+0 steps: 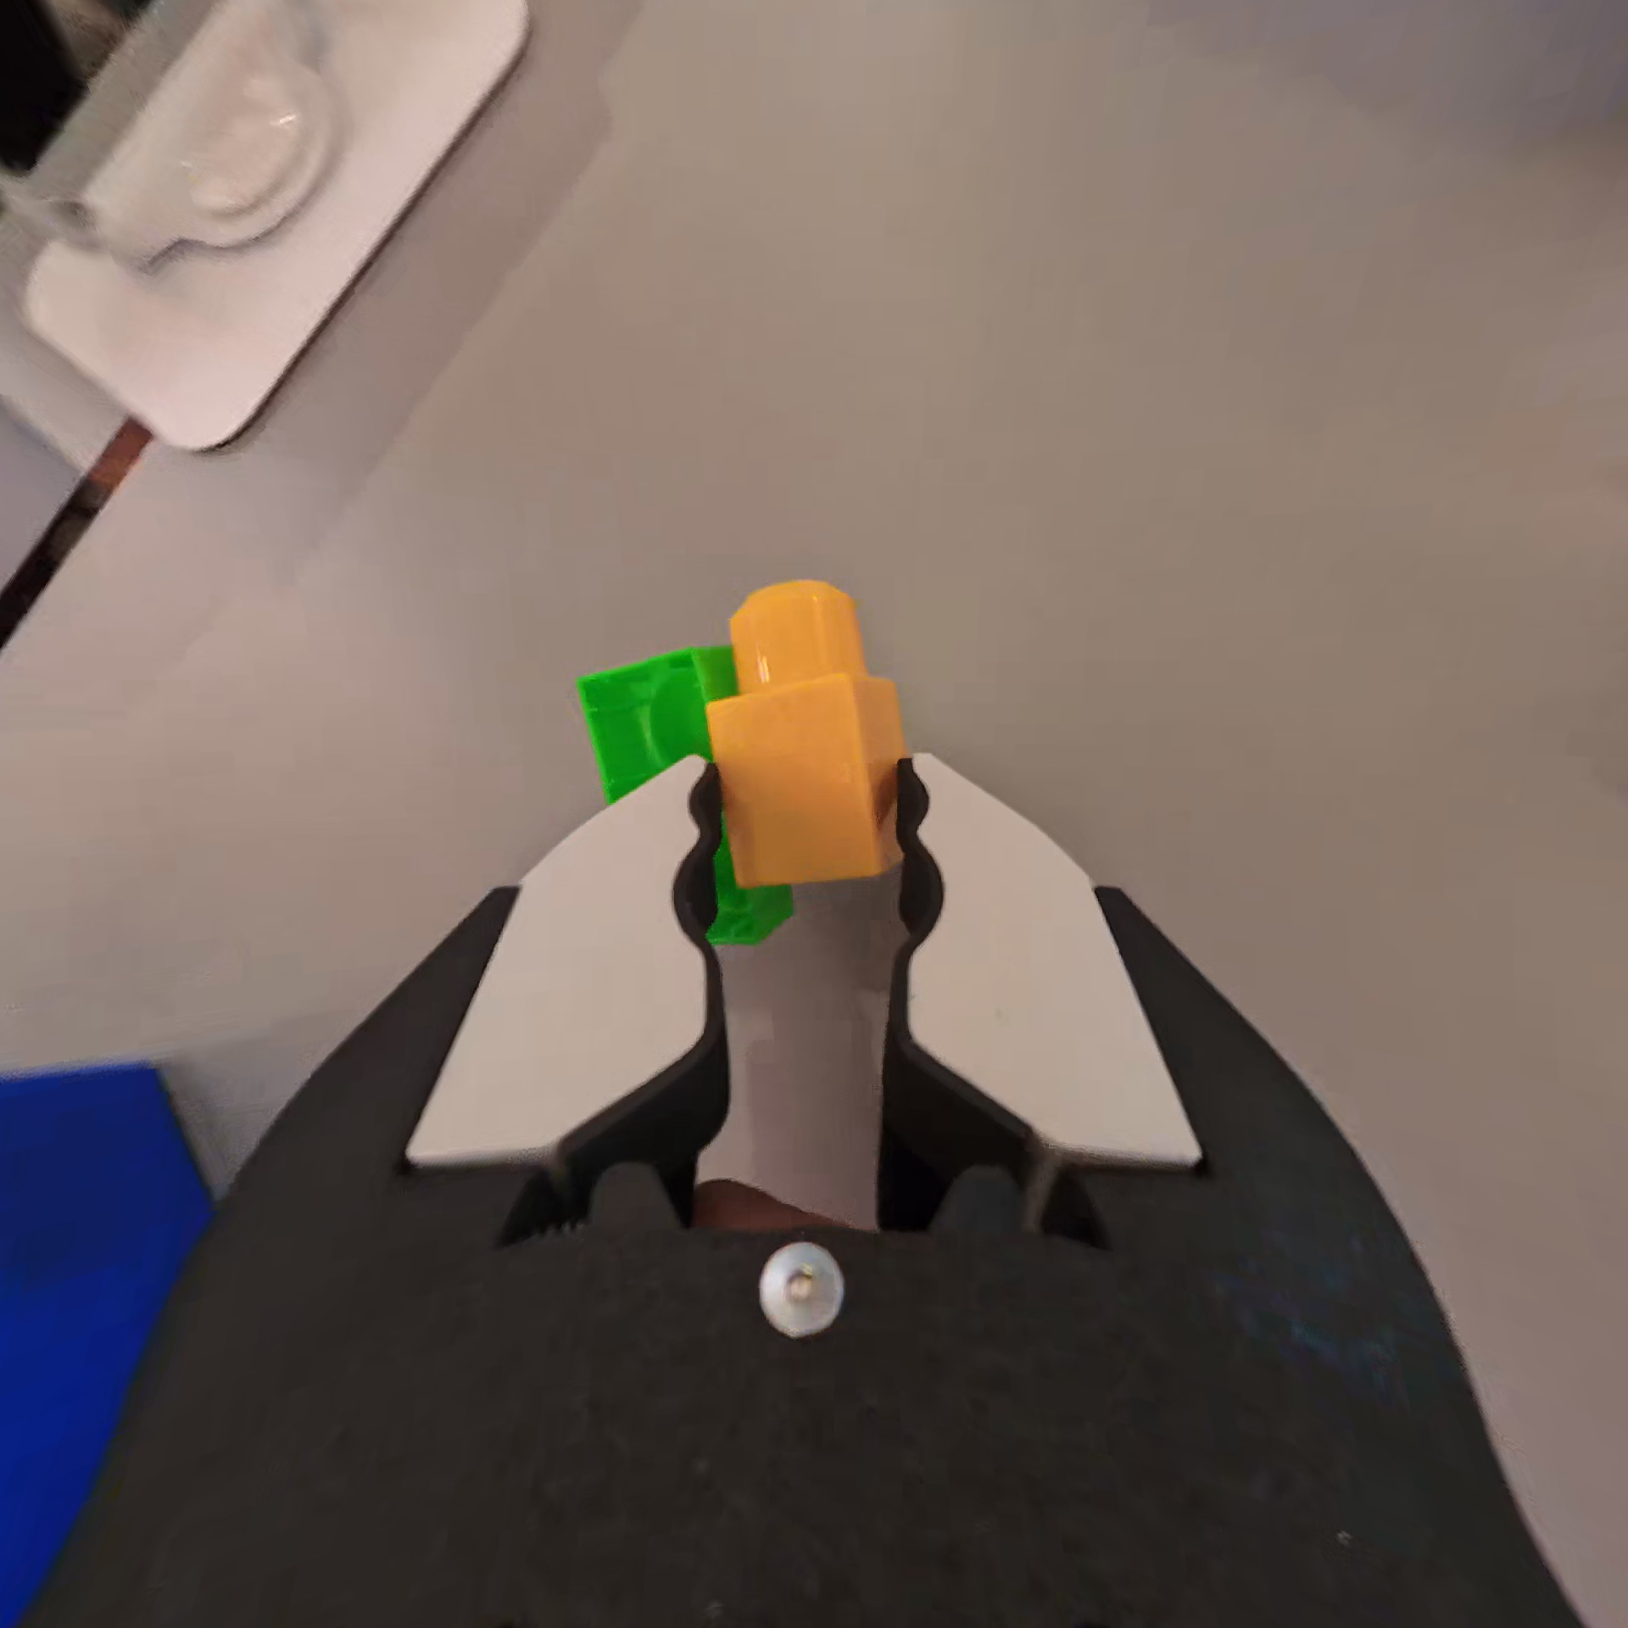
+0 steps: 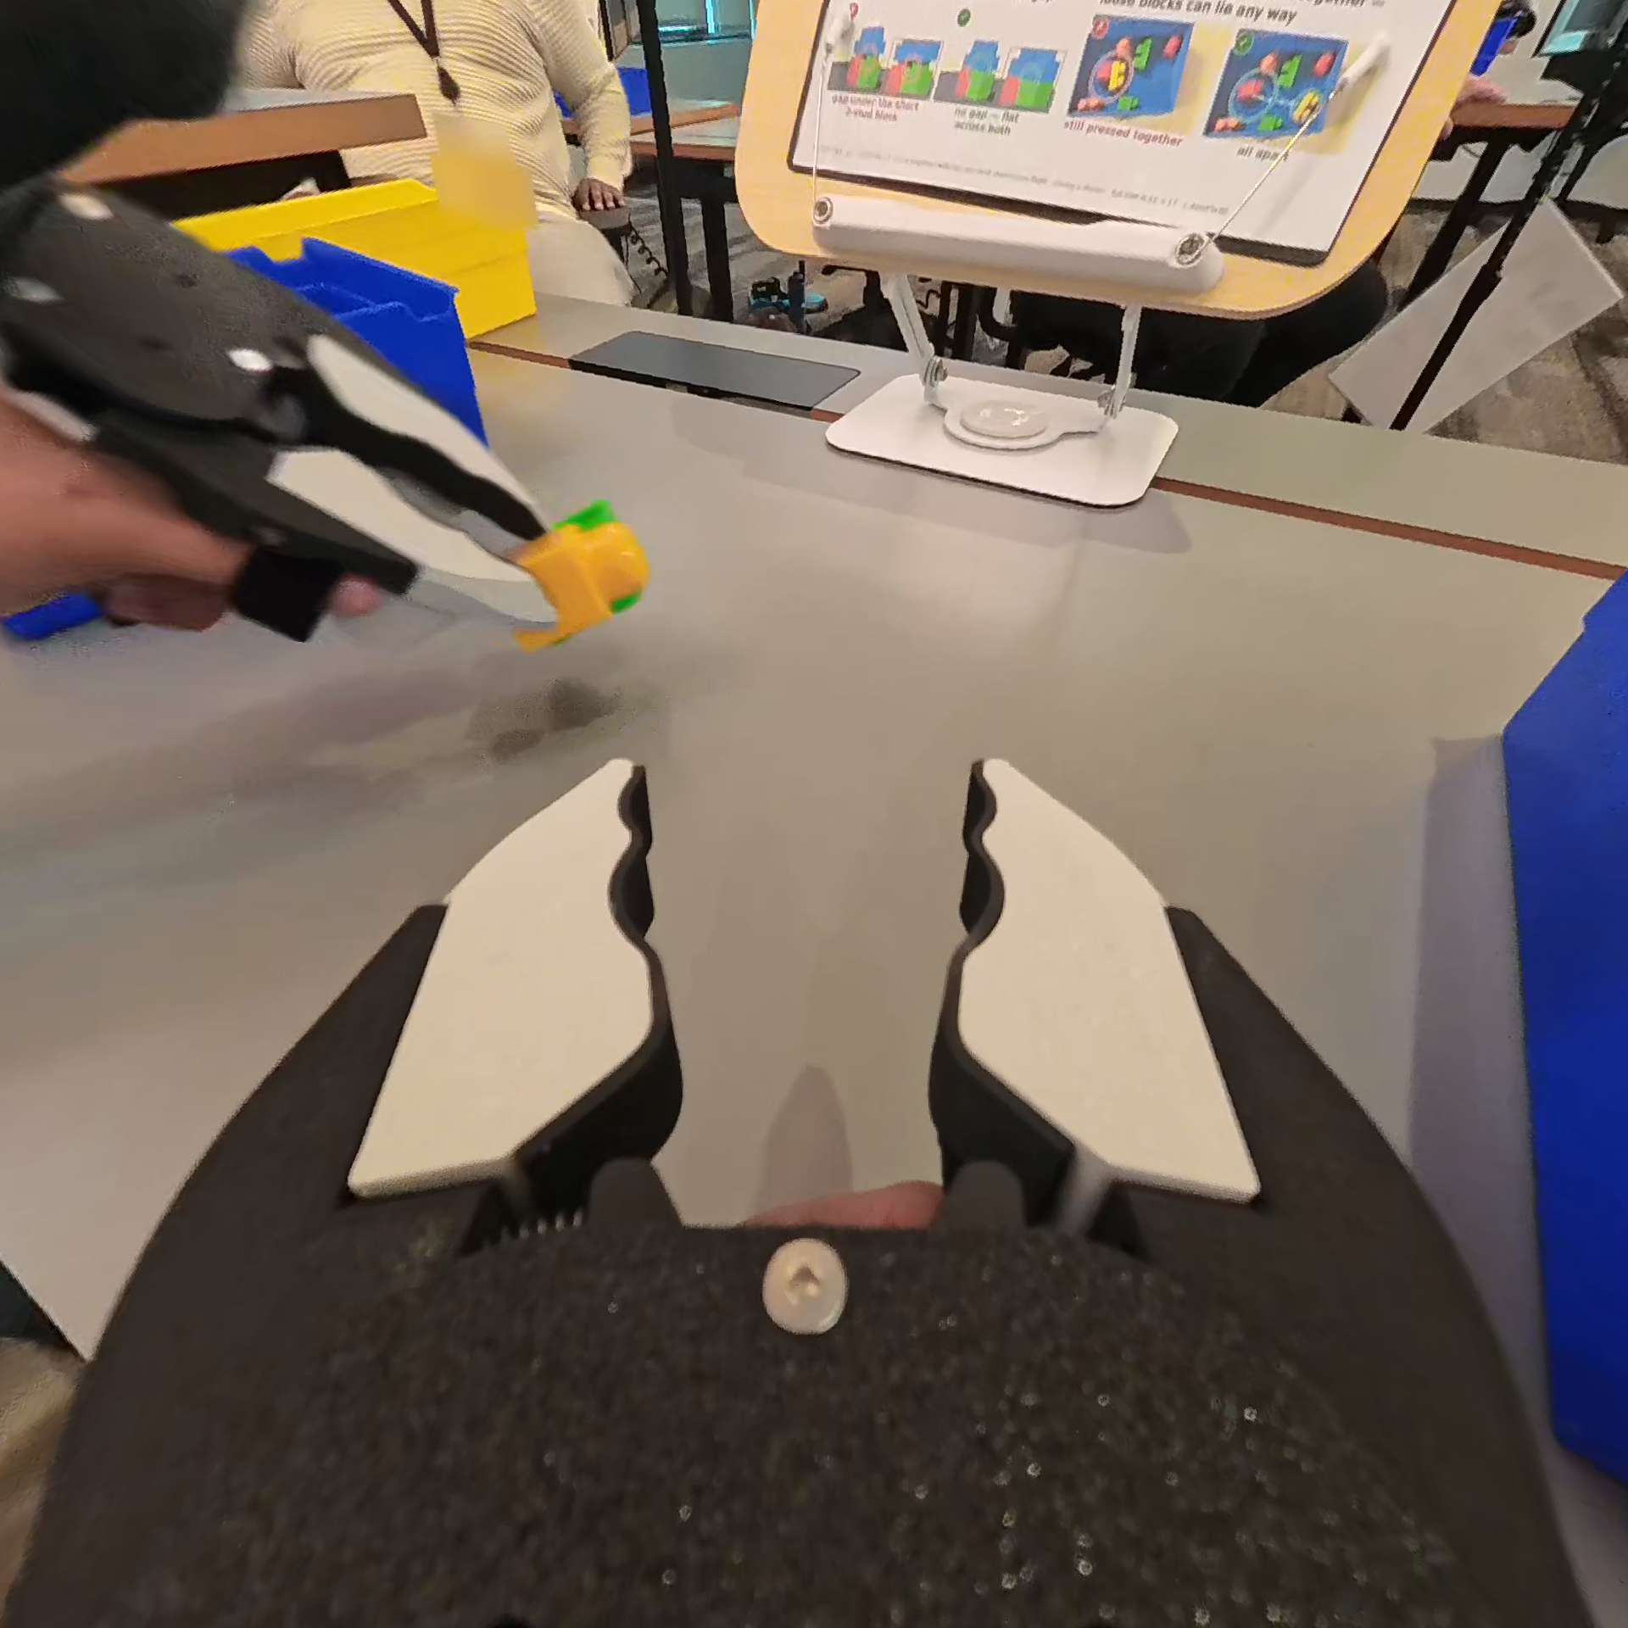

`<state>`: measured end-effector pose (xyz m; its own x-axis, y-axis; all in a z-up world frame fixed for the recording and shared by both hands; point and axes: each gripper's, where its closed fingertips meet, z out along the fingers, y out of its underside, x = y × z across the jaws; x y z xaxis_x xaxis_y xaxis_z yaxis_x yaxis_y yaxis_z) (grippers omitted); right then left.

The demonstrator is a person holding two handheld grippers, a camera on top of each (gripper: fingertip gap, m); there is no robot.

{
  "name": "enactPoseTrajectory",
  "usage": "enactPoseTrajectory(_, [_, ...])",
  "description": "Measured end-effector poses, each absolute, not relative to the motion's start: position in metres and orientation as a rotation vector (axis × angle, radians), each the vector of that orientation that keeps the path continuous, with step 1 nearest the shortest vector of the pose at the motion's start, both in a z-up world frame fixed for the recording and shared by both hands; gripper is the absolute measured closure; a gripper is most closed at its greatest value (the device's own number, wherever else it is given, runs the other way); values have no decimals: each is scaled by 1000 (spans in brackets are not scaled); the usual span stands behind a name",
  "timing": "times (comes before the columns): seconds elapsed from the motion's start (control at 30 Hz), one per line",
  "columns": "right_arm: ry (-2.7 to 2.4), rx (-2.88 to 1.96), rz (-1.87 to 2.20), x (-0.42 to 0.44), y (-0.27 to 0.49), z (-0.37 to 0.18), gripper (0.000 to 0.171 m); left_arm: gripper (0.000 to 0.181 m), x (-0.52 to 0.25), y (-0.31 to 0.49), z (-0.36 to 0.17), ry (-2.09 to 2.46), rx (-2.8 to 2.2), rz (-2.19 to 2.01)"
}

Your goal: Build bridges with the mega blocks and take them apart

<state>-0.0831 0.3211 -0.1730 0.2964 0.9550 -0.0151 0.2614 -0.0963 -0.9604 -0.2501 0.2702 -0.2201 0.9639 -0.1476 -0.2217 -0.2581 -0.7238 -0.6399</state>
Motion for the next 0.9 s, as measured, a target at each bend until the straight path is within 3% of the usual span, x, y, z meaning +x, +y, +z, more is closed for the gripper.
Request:
enactPoseTrajectory(0.23, [-1140,-1587,878,-79,325,-174,103,144,-244,316,-243,518,-2553,204])
enactPoseTrajectory(0.63, [-1159,-1603,891,-79,325,-180,103,142,-248,329,-246,496,-2527,233])
enactPoseTrajectory(0.73, [-1156,-1601,889,-78,325,-178,103,126,-248,326,-240,458,-2497,217])
enactPoseTrajectory(0.9, [-1160,-1594,892,-78,324,-177,103,115,-252,290,-203,316,-2355,198])
